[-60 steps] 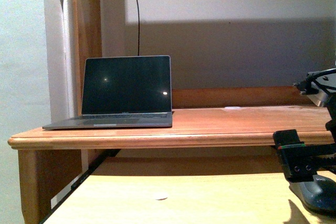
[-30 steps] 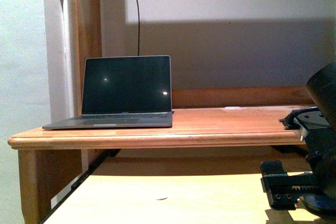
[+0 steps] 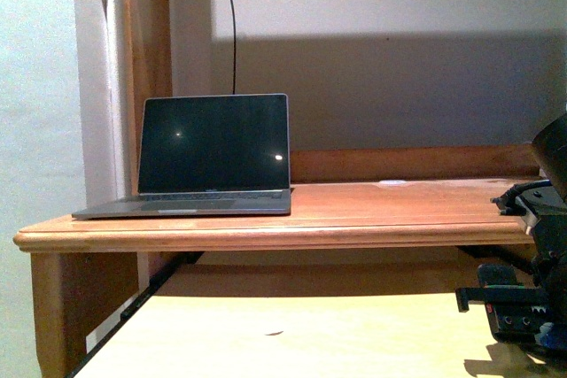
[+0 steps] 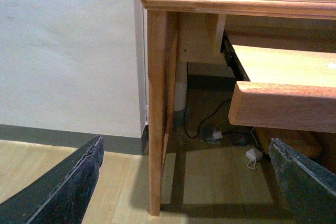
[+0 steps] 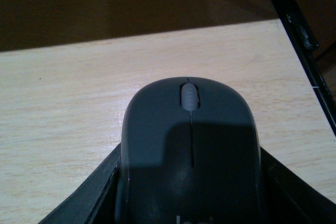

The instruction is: Place mouse

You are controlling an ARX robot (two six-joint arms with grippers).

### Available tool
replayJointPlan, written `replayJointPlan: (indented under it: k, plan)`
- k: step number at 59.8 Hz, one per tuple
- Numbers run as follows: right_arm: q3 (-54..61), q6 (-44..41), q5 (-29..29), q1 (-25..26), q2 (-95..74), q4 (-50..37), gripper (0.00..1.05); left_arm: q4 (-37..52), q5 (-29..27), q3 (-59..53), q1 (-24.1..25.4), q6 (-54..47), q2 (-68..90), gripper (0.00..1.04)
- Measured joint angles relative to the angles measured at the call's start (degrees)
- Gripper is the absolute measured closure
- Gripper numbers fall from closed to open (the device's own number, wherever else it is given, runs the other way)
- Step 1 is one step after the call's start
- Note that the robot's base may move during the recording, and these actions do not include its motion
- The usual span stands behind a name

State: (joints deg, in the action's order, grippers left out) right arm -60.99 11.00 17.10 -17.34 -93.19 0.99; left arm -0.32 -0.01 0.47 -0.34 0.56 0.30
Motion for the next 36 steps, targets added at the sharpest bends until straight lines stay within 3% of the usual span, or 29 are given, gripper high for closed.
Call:
replayJointPlan:
  k: [22, 36]
  plan:
    - [0.61, -0.04, -3.23, -0.52, 10.64, 3.28, 0.48, 0.00, 0.00, 0.00, 0.00, 0.00, 0.00, 0.08]
    - [-13.97, 0.04, -1.16, -4.61, 7.10, 7.58, 0.48, 0.00, 0.00, 0.00, 0.00, 0.00, 0.00, 0.08]
